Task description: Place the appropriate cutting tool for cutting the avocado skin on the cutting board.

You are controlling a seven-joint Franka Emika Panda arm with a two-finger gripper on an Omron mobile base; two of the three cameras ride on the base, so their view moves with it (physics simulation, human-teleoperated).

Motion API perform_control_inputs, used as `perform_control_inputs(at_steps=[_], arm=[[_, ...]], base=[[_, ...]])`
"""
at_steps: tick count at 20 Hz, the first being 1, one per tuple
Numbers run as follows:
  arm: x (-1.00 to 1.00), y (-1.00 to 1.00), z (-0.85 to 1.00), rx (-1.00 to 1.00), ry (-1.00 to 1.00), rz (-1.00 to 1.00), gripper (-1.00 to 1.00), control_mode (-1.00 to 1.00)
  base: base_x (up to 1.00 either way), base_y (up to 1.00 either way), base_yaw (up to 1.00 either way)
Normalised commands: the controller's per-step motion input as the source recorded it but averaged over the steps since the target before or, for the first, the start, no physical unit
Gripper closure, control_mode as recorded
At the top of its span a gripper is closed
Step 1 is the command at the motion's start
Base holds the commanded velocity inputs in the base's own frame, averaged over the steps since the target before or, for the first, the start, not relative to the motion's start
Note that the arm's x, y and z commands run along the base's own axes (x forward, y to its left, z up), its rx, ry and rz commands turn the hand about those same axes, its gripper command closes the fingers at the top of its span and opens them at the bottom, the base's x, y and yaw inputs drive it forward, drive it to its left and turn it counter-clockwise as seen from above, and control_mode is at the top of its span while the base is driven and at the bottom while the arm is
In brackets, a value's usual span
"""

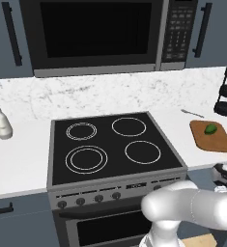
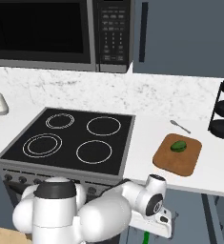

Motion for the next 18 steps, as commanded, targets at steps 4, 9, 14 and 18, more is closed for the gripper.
perform_control_inputs(at_steps=[4,9,14,18], arm=[[0.11,0.00,-0.31,0.02,0.00,0.00,-1.00,-1.00],[0.08,0.00,-0.30,0.04,0.00,0.00,-1.00,-1.00],[0.10,0.00,-0.27,0.02,0.00,0.00,-1.00,-1.00],[0.02,0.00,-0.36,0.00,0.00,0.00,-1.00,-1.00]], base=[[0.00,0.00,0.00],[0.00,0.00,0.00],[0.00,0.00,0.00],[0.00,0.00,0.00]])
